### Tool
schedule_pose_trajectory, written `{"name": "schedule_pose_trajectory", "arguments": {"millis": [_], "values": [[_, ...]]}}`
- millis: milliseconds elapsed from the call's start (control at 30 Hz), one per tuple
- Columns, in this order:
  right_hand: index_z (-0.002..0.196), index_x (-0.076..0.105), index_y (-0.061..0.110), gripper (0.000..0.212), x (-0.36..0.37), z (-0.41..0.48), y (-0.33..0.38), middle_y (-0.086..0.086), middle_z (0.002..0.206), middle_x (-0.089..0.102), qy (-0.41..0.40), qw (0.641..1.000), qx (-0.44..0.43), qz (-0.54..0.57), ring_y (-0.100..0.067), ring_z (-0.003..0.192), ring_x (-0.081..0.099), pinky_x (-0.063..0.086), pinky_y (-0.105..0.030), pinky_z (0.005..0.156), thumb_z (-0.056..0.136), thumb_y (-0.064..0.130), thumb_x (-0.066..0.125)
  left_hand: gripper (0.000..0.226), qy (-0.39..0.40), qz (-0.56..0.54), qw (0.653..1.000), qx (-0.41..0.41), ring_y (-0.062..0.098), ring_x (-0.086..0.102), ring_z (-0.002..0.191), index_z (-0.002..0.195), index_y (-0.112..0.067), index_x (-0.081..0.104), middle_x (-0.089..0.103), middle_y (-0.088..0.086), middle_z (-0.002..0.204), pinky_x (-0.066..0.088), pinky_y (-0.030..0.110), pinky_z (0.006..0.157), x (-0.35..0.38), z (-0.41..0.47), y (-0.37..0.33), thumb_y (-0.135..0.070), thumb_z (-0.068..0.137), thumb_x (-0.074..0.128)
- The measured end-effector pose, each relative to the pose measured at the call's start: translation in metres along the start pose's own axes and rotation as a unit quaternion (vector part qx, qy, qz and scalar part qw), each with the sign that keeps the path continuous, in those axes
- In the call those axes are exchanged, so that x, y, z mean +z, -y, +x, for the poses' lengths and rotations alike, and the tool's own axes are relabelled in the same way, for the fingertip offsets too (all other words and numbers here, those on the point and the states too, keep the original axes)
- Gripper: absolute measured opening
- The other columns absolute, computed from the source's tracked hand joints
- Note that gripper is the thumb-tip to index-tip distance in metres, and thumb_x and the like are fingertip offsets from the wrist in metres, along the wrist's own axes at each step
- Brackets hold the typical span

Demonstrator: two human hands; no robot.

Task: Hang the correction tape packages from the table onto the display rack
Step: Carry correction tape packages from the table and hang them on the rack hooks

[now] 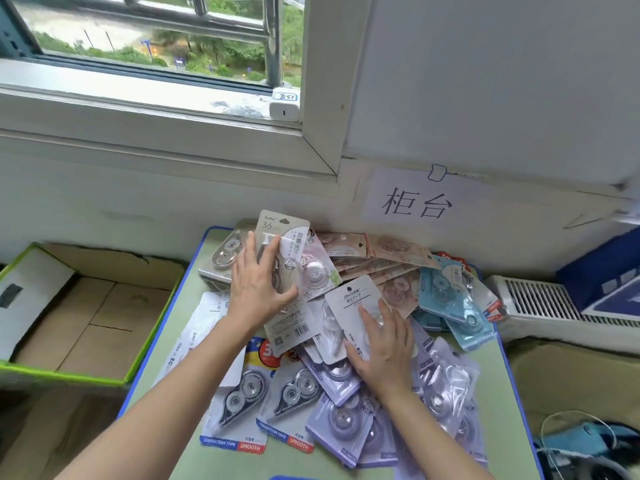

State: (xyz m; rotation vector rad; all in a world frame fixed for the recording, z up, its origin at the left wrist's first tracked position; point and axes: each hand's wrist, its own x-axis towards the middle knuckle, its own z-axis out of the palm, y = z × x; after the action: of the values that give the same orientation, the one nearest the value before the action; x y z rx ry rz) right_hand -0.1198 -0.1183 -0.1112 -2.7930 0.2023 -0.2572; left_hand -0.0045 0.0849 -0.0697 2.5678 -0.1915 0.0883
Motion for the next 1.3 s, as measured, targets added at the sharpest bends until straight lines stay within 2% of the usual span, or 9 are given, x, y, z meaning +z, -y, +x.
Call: {"name": "schedule_pose_trajectory", "arguments": {"millis": [67,167,267,400,533,700,833,967,1300], "values": [[0.126,0.061,0.02,0.059,-0.005,-0.011,0.008,-0.018,0.135,0.052,-0.026,0.999,0.025,0.007,-0.042,0.123,0.048,0.037,-0.061,0.098,0.079,0.053,0.049,0.092,0.008,-0.019,1.0,0.022,0.028,0.005,0.144,0.149,-0.031,0.019,-0.002,0.01,0.159,0.012,0.043,0.116,-0.004,-0.012,-0.001,-0.043,0.075,0.072],[0.132,0.056,0.022,0.061,-0.008,-0.044,0.023,-0.016,0.142,0.044,-0.06,0.995,0.078,0.012,-0.04,0.132,0.038,0.033,-0.058,0.104,0.078,0.045,0.071,0.094,0.035,-0.034,0.997,0.064,0.027,0.003,0.145,0.15,-0.03,0.018,-0.005,0.01,0.159,0.012,0.041,0.116,-0.009,-0.037,-0.002,-0.04,0.075,0.073],[0.128,0.058,0.021,0.061,-0.014,-0.093,0.039,-0.016,0.14,0.046,-0.1,0.986,0.132,-0.006,-0.04,0.127,0.043,0.039,-0.056,0.097,0.073,0.042,0.076,0.094,0.066,-0.032,0.99,0.122,0.026,0.006,0.144,0.15,-0.028,0.019,-0.004,0.012,0.158,0.014,0.04,0.115,-0.012,-0.075,-0.003,-0.042,0.075,0.074],[0.128,0.059,0.022,0.062,-0.023,-0.165,0.061,-0.015,0.141,0.045,-0.153,0.965,0.212,0.004,-0.039,0.126,0.044,0.039,-0.051,0.094,0.073,0.042,0.077,0.093,0.118,-0.037,0.975,0.182,0.03,0.013,0.142,0.15,-0.026,0.022,0.001,0.015,0.158,0.018,0.042,0.113,-0.015,-0.134,-0.009,-0.038,0.074,0.074],[0.122,0.064,0.017,0.062,-0.039,-0.236,0.07,-0.019,0.133,0.051,-0.211,0.94,0.268,-0.007,-0.042,0.117,0.051,0.042,-0.052,0.091,0.065,0.033,0.084,0.092,0.164,-0.058,0.955,0.242,0.033,0.015,0.141,0.15,-0.025,0.024,0.004,0.018,0.157,0.015,0.039,0.113,-0.011,-0.19,-0.031,-0.034,0.073,0.074],[0.118,0.065,0.015,0.06,-0.065,-0.331,0.065,-0.019,0.131,0.053,-0.254,0.906,0.336,-0.046,-0.042,0.116,0.053,0.045,-0.053,0.087,0.064,0.03,0.084,0.091,0.201,-0.078,0.921,0.325,0.028,0.012,0.141,0.15,-0.029,0.021,0.004,0.015,0.158,0.015,0.038,0.113,-0.003,-0.267,-0.066,-0.036,0.074,0.072],[0.114,0.066,0.014,0.059,-0.087,-0.414,0.059,-0.018,0.127,0.055,-0.299,0.87,0.384,-0.078,-0.04,0.112,0.055,0.046,-0.05,0.084,0.06,0.027,0.086,0.09,0.214,-0.091,0.891,0.389,0.031,0.015,0.139,0.15,-0.027,0.022,0.003,0.017,0.157,0.019,0.041,0.11,0.0,-0.339,-0.099,-0.034,0.075,0.072],[0.118,0.064,0.009,0.059,-0.106,-0.503,0.055,-0.02,0.129,0.053,-0.334,0.834,0.432,-0.079,-0.043,0.114,0.052,0.044,-0.051,0.087,0.066,0.026,0.084,0.09,0.235,-0.096,0.872,0.419,0.033,0.016,0.139,0.15,-0.024,0.024,0.004,0.02,0.157,0.018,0.04,0.11,0.005,-0.423,-0.123,-0.035,0.074,0.072],[0.119,0.063,0.008,0.06,-0.14,-0.714,0.047,-0.022,0.129,0.053,-0.379,0.763,0.512,-0.109,-0.045,0.111,0.054,0.044,-0.053,0.087,0.067,0.028,0.085,0.092,0.283,-0.142,0.809,0.495,0.039,0.021,0.136,0.148,-0.022,0.028,0.011,0.025,0.155,0.022,0.044,0.109,0.022,-0.635,-0.181,-0.031,0.07,0.077]]}}
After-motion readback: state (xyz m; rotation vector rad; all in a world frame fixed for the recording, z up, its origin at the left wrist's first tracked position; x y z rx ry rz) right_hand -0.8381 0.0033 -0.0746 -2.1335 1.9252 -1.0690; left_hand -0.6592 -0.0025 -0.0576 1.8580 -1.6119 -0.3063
